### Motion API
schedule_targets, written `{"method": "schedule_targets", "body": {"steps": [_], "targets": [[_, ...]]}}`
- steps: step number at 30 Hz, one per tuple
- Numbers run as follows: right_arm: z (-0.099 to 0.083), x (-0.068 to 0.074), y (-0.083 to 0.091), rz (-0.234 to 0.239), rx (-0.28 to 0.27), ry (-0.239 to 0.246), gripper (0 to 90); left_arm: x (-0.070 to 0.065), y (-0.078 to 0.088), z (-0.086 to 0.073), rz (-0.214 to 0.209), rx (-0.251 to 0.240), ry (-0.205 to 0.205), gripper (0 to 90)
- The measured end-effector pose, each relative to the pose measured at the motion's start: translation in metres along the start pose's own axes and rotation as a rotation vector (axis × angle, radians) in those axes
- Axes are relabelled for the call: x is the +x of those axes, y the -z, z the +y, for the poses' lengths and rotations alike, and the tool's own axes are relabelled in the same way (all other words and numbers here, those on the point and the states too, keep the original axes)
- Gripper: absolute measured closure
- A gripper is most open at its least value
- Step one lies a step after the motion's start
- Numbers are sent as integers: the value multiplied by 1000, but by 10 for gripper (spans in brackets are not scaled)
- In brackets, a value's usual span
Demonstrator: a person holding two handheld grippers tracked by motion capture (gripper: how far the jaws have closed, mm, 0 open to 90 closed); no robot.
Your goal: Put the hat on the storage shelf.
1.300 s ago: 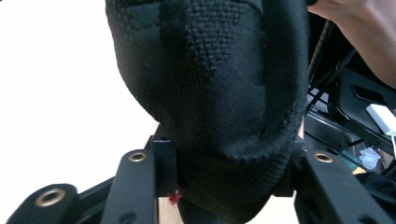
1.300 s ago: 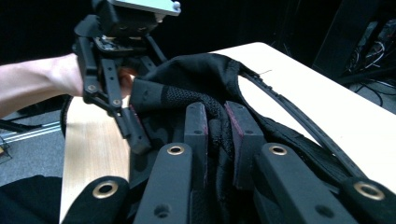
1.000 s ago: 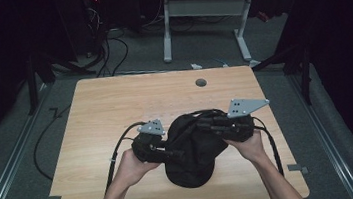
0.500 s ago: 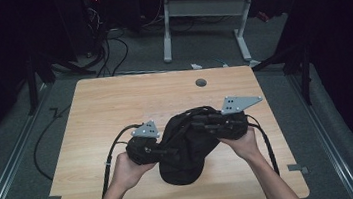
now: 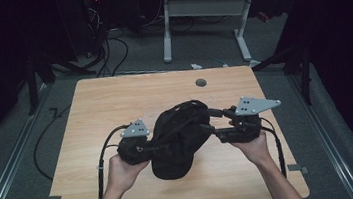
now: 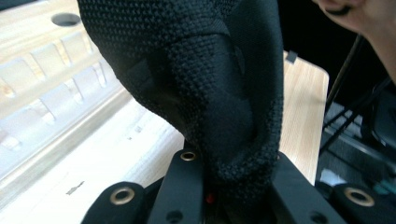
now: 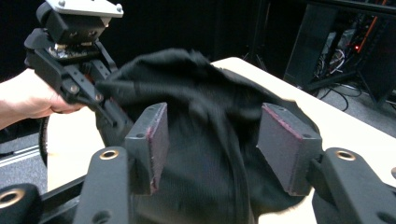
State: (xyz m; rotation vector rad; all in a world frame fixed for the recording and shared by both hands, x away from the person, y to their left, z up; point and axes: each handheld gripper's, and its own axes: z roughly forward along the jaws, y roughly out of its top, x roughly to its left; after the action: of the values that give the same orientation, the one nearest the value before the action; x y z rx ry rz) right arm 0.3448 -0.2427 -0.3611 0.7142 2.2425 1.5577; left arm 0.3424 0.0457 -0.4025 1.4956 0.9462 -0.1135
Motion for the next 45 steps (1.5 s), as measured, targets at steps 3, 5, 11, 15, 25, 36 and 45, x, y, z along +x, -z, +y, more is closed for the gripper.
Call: {"method": "schedule_targets", "body": {"steps": [3,5,11,15,25,36,45], "targets": [[-6,1,6,-24,-8,-12,418,-1,5,5,11,-37,3,864],[-14,1,11,-51,6,-29,409,0,7,8,23,-55,6,863],[-66,-10,20,-167,78,-167,408,2,13,16,60,-130,27,863],[-95,-15,19,-234,115,-223,413,4,15,20,83,-166,33,863],[-159,-29,21,-486,212,-339,405,8,22,40,127,-279,37,862],[-178,-36,17,-575,290,-322,405,20,18,61,178,-365,42,861],[-183,-40,7,-582,377,-321,386,32,13,74,221,-425,55,861]]}}
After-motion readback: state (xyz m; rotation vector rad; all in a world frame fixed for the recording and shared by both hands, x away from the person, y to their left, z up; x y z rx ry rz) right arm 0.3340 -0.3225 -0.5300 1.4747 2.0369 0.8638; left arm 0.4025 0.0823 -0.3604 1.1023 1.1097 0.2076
